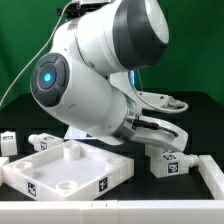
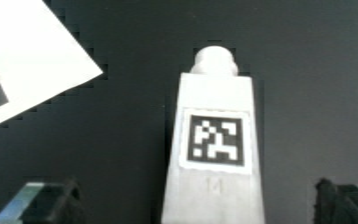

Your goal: Assemble one leg

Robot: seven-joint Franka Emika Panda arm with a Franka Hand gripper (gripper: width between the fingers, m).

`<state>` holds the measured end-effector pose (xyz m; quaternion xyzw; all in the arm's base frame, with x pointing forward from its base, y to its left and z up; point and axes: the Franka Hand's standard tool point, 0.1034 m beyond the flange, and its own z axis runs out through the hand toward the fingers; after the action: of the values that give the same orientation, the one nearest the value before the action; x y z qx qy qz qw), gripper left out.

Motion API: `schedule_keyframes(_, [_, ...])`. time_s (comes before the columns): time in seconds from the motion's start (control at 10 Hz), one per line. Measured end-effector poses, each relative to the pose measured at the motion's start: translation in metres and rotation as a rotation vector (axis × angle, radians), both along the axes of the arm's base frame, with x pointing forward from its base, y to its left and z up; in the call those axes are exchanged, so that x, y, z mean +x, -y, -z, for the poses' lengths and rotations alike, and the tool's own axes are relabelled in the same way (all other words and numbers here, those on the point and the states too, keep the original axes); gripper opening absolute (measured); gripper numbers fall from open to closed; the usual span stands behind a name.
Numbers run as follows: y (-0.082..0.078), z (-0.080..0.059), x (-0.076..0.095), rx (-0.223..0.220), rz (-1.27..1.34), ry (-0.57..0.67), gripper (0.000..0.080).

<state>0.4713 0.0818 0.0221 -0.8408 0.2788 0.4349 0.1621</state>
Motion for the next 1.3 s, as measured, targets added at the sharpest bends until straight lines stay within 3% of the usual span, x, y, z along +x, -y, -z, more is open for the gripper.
schedule_keyframes(0.3, [-0.002, 0.006, -0.003, -0.009, -0.002, 0.005, 0.0650])
schedule_keyframes(0.5, [-0.003, 0.010, -0.003, -0.015, -0.001, 0.012, 0.0379])
schedule_keyframes(0.6, [-0.003, 0.010, -0.003, -0.015, -0.001, 0.011, 0.0379])
schedule_keyframes(0.7, [-0.003, 0.010, -0.003, -0.015, -0.001, 0.011, 0.0281])
schedule_keyframes(0.9, [-0.001, 0.009, -0.002, -0.012, -0.002, 0.012, 0.0281])
schedule_keyframes(1.0, [0.005, 0.004, 0.000, -0.004, 0.001, 0.017, 0.0281])
schedule_keyframes(1.3, [0.035, -0.043, 0.019, 0.054, -0.013, 0.008, 0.0281])
